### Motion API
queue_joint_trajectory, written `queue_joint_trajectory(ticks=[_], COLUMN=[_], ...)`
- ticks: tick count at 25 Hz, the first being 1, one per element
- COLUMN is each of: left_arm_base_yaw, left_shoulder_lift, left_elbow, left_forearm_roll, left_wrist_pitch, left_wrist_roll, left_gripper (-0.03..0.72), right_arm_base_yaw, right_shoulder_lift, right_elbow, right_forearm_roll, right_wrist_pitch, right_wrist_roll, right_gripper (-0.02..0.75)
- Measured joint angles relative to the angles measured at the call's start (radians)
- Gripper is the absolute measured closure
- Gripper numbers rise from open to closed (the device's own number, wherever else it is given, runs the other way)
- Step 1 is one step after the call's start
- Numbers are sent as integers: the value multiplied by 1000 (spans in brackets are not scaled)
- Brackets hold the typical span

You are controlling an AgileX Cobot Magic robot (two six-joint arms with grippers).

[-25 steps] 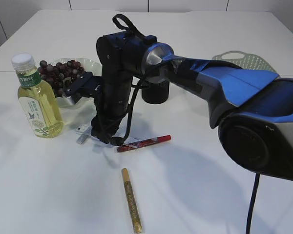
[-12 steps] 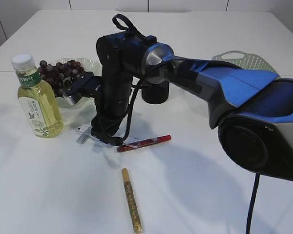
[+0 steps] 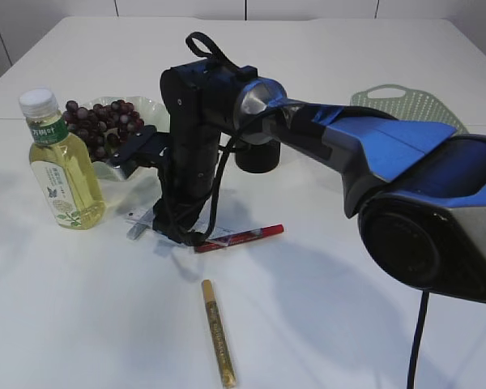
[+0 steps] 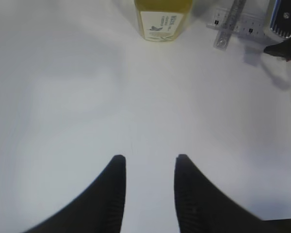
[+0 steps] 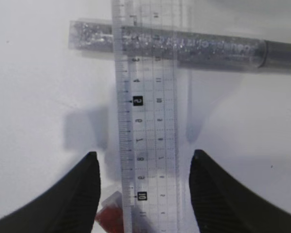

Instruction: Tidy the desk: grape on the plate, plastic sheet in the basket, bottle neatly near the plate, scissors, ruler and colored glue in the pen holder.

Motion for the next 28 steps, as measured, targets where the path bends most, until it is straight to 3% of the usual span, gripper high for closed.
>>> queue_joint_trajectory(ticks=[10, 28], left_arm_base_yaw=[0, 0], left_shoulder_lift=[0, 0], left_elbow=[0, 0], left_forearm_roll=[0, 0], left_wrist_pitch=[0, 0], left_wrist_roll=[0, 0], left_gripper=[442, 442], right_arm_base_yaw=[0, 0], right_shoulder_lift=[0, 0], right_elbow=[0, 0], right_forearm_roll=[-2, -2], right_wrist_pitch=[0, 0], right_wrist_roll=[0, 0], right_gripper=[284, 383])
